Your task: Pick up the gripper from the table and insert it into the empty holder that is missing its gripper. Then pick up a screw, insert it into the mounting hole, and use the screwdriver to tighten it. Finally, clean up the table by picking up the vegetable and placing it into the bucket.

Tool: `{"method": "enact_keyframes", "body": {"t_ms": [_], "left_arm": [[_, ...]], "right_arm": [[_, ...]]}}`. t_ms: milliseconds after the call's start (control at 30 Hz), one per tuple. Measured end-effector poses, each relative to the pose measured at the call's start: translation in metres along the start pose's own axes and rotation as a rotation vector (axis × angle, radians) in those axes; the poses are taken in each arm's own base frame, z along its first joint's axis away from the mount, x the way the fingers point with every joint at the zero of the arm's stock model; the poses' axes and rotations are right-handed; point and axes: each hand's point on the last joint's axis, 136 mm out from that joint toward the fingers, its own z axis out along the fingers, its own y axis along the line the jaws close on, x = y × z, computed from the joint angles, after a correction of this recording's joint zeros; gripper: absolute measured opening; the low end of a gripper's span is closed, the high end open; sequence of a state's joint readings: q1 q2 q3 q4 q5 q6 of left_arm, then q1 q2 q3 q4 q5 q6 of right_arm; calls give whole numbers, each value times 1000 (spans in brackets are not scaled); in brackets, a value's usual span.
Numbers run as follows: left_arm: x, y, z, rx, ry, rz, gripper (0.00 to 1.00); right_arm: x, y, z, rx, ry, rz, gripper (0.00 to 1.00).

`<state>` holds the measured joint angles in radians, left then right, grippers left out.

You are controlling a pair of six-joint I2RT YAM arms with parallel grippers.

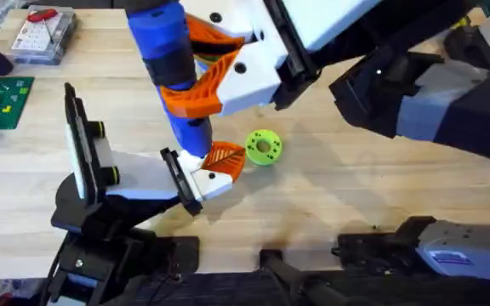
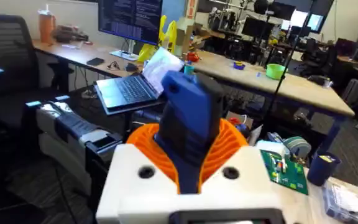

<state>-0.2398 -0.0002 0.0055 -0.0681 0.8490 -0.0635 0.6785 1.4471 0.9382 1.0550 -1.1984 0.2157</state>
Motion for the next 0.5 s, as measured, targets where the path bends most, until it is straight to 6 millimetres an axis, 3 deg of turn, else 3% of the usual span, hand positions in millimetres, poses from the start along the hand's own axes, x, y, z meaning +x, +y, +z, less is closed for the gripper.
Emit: {"method": "enact_keyframes", "body": {"t_ms": [500], "left_arm": [[0,0,0,0,0,0,15]], "right_arm": [[9,-4,1,1,8,9,110]]}}
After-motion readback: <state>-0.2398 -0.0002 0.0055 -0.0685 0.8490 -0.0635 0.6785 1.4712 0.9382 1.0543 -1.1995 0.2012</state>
